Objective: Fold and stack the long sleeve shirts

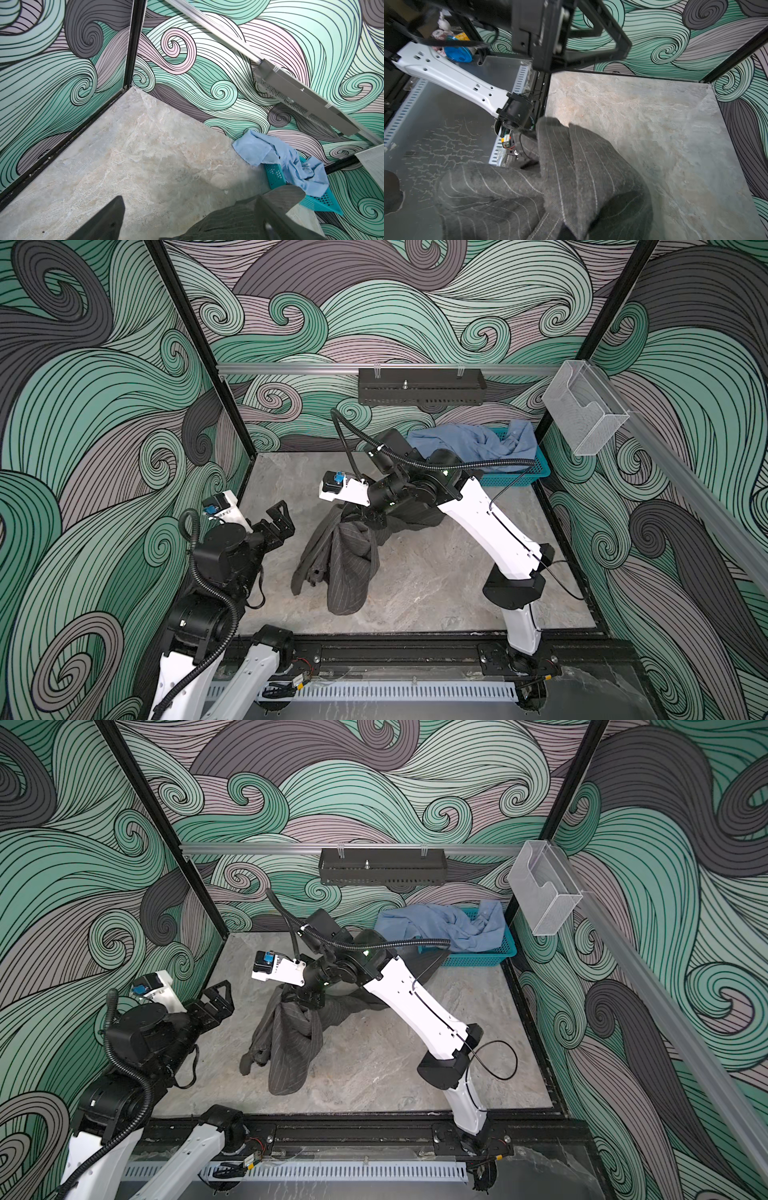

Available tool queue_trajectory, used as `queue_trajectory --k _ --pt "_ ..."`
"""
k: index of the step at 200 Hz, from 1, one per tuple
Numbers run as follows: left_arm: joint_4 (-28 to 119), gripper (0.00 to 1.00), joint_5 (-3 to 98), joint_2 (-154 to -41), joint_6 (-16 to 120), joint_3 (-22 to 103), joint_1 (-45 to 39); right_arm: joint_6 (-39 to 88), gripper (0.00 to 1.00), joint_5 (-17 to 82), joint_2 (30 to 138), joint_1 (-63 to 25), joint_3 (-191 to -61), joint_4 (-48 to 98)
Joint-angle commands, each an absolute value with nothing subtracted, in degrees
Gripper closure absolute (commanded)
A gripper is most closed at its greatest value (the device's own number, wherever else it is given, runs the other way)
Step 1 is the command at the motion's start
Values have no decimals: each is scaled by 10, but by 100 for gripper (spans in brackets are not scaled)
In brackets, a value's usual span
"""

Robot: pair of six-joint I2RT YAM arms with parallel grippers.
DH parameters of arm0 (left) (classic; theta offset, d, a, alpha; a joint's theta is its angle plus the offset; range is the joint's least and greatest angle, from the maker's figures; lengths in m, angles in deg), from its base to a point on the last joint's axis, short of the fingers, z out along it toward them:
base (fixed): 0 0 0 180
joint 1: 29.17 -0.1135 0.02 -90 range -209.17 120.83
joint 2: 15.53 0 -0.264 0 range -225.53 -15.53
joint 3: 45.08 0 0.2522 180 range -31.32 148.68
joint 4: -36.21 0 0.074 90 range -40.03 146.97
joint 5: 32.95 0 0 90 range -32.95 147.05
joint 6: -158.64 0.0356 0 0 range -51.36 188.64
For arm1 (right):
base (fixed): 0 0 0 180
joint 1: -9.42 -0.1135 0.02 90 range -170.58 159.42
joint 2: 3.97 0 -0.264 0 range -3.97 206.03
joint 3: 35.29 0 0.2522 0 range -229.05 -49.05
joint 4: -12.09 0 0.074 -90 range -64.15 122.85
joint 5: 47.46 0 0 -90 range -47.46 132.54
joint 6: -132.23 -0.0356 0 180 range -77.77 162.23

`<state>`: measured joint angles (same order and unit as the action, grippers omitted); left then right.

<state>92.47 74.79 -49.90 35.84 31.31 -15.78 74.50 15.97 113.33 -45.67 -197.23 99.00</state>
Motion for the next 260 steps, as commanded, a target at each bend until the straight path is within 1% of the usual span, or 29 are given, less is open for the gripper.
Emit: queue_trajectory --k 1,37,64,71,78,83,105,117,124,143,173,184,190,198,225,260 --pt "930 2 769 -508 352 303 -154 766 100 226 1131 -432 -1919 992" --pt "912 2 739 -523 342 284 -154 731 100 363 1132 -361 -1828 969" --pt "901 1 720 -538 340 272 -154 687 99 408 1111 -308 -1723 924" --pt "899 1 717 -541 341 271 -154 670 90 405 1099 -294 -1691 906" --pt "896 1 716 -546 341 268 -154 644 69 399 1087 -278 -1658 888" --pt "895 1 714 -548 342 266 -154 625 59 392 1079 -267 -1637 874" --pt "887 1 714 -557 344 259 -154 518 37 353 1030 -198 -1537 791" --pt "880 1 711 -561 344 253 -154 454 18 333 1003 -156 -1483 731" --pt "876 1 709 -564 344 250 -154 421 13 328 991 -132 -1453 701" --pt "866 1 704 -574 343 243 -154 341 9 340 982 -79 -1414 646" --pt "851 1 701 -588 341 234 -154 266 7 364 1024 -19 -1410 624" --pt "847 1 699 -593 341 232 -154 245 4 358 1042 -3 -1405 603" --pt "845 1 700 -595 342 231 -154 240 2 350 1052 4 -1404 589" --pt "843 1 699 -597 343 230 -154 235 1 342 1067 12 -1406 575" --pt "840 1 699 -603 348 231 -154 229 0 329 1114 30 -1428 546" --pt "837 1 699 -606 352 231 -154 250 0 341 1166 38 -1468 539"
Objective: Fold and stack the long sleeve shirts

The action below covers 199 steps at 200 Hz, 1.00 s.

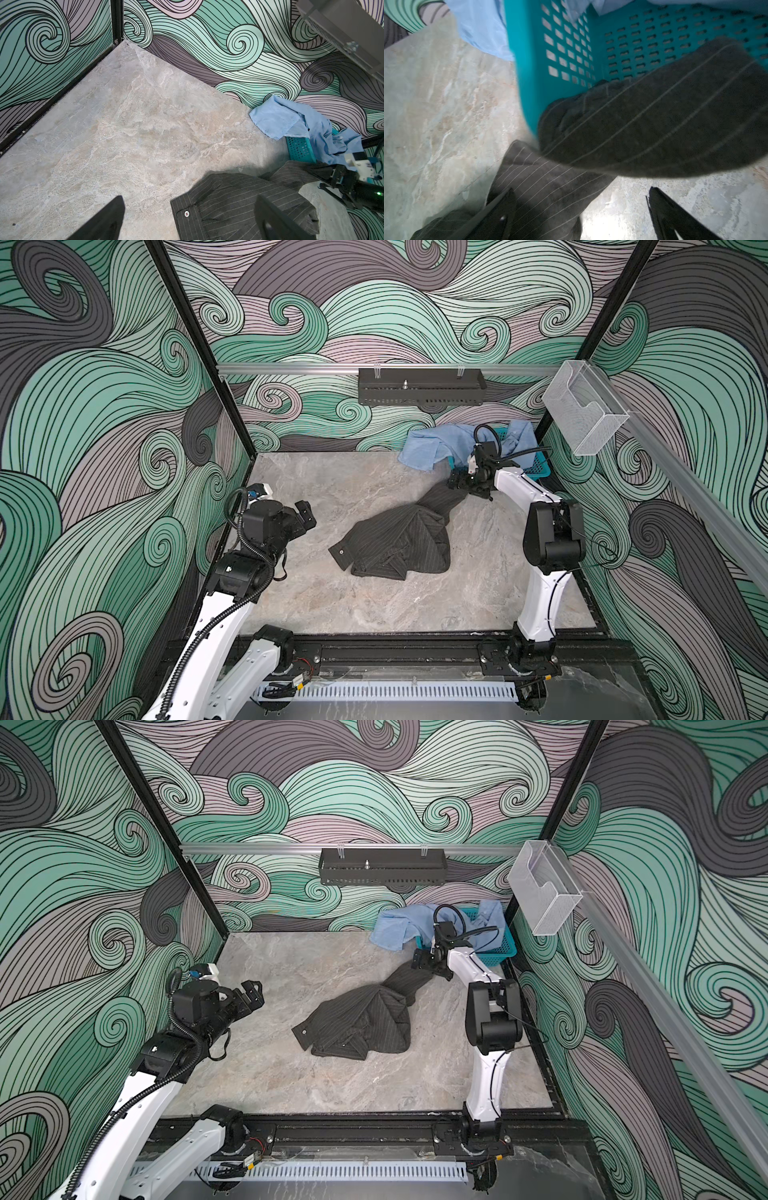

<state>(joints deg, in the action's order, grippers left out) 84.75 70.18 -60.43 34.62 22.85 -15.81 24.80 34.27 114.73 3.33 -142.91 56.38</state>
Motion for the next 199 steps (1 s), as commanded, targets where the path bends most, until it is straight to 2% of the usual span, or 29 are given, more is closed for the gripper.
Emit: queue_trajectory --k 1,19,35,54,79,95,127,164,168,173,175,178,199 --pt "837 1 699 -607 352 231 -154 251 0 341 1168 38 -1469 539" --pt "835 2 695 -610 352 232 -154 267 3 337 1187 38 -1485 531" --pt "836 1 692 -611 354 234 -154 281 15 306 1188 37 -1482 503" --pt "840 1 697 -611 357 239 -155 291 44 268 1171 29 -1484 507" --pt "841 1 698 -610 357 243 -154 304 88 294 1115 -1 -1457 534" --pt "841 1 700 -609 357 245 -155 311 100 312 1087 -25 -1441 556" --pt "843 1 700 -606 357 244 -154 361 100 338 1069 -95 -1444 621" --pt "853 1 693 -605 357 247 -154 490 99 335 1116 -209 -1505 709" --pt "854 1 692 -604 357 247 -154 500 91 337 1120 -217 -1509 715" --pt "857 1 690 -604 357 248 -154 506 70 342 1122 -223 -1514 721" --pt "858 1 688 -603 357 249 -154 506 58 345 1123 -225 -1515 723" --pt "860 1 686 -604 358 250 -154 506 50 348 1121 -227 -1517 725" --pt "886 1 664 -608 372 263 -154 473 25 384 1085 -226 -1506 722"
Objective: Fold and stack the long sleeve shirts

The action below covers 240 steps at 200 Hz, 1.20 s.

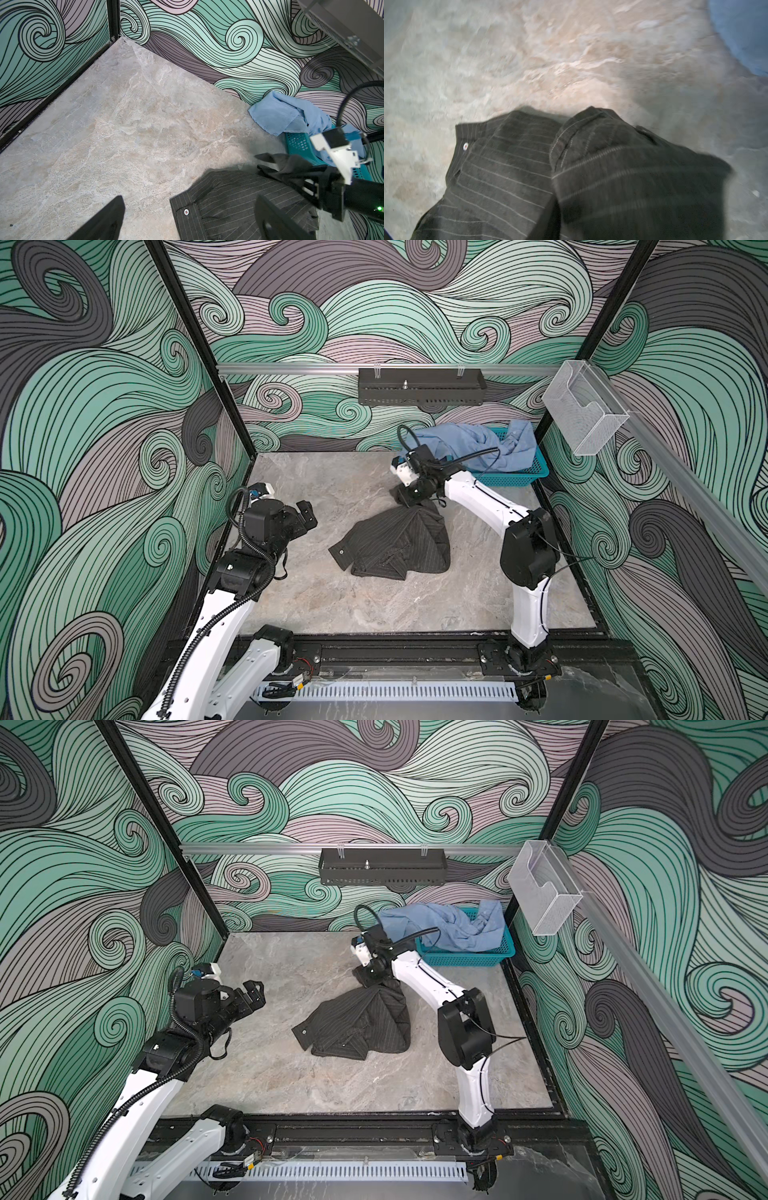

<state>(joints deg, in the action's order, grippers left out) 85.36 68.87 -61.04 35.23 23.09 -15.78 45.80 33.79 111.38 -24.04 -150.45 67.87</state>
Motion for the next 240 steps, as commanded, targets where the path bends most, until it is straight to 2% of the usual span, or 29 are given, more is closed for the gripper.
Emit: queue_trajectory --k 1,13,34,68,110,150,175,191,204,227,240 --pt "888 1 663 -609 373 264 -154 471 24 386 1082 -226 -1505 722" --pt "905 1 647 -616 382 271 -154 442 12 409 1047 -224 -1494 720" --pt "927 1 603 -631 387 271 -154 377 3 432 974 -219 -1455 723" --pt "929 3 531 -655 366 233 -141 253 1 436 841 -218 -1329 722" --pt "878 3 486 -705 320 166 -81 124 2 373 692 -223 -1096 630" --pt "741 2 420 -768 229 109 -38 85 0 336 657 -221 -971 563" --pt "663 3 414 -807 187 93 10 66 0 308 665 -217 -922 507" --pt "646 13 411 -844 168 91 29 55 2 292 679 -215 -899 473" --pt "615 29 405 -869 147 82 36 48 6 282 697 -215 -891 441" --pt "582 64 403 -902 127 84 44 54 19 272 725 -212 -895 423" --pt "590 75 406 -909 134 97 44 65 31 275 732 -210 -902 424"
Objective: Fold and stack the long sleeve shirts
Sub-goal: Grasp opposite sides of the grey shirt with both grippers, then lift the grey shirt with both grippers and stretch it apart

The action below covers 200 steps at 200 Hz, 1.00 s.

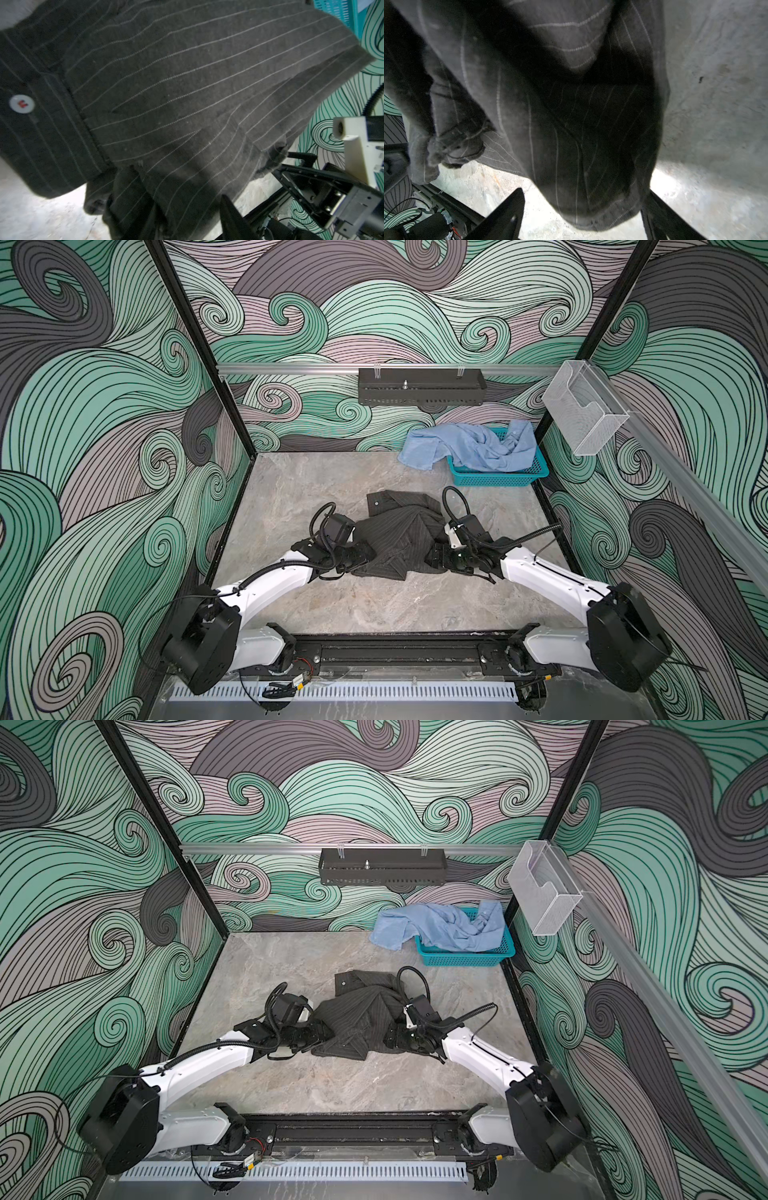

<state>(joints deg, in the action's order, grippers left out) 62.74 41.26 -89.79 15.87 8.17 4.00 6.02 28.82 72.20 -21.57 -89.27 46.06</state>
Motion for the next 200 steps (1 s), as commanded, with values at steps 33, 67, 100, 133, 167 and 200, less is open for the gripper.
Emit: queue_trajectory --k 33,67,100,133,167,200 --pt "686 100 463 -893 179 161 41 104 83 279 731 -190 -937 461" --pt "778 100 533 -827 242 217 4 183 100 340 680 -184 -1000 557" --pt "856 100 608 -739 327 277 -71 286 100 420 619 -181 -1077 644" --pt "941 100 654 -717 421 391 -165 389 100 530 577 -180 -1142 675" --pt "973 100 669 -747 472 460 -220 466 100 594 593 -175 -1192 686" --pt "977 100 654 -771 490 454 -244 502 100 603 614 -169 -1187 690"
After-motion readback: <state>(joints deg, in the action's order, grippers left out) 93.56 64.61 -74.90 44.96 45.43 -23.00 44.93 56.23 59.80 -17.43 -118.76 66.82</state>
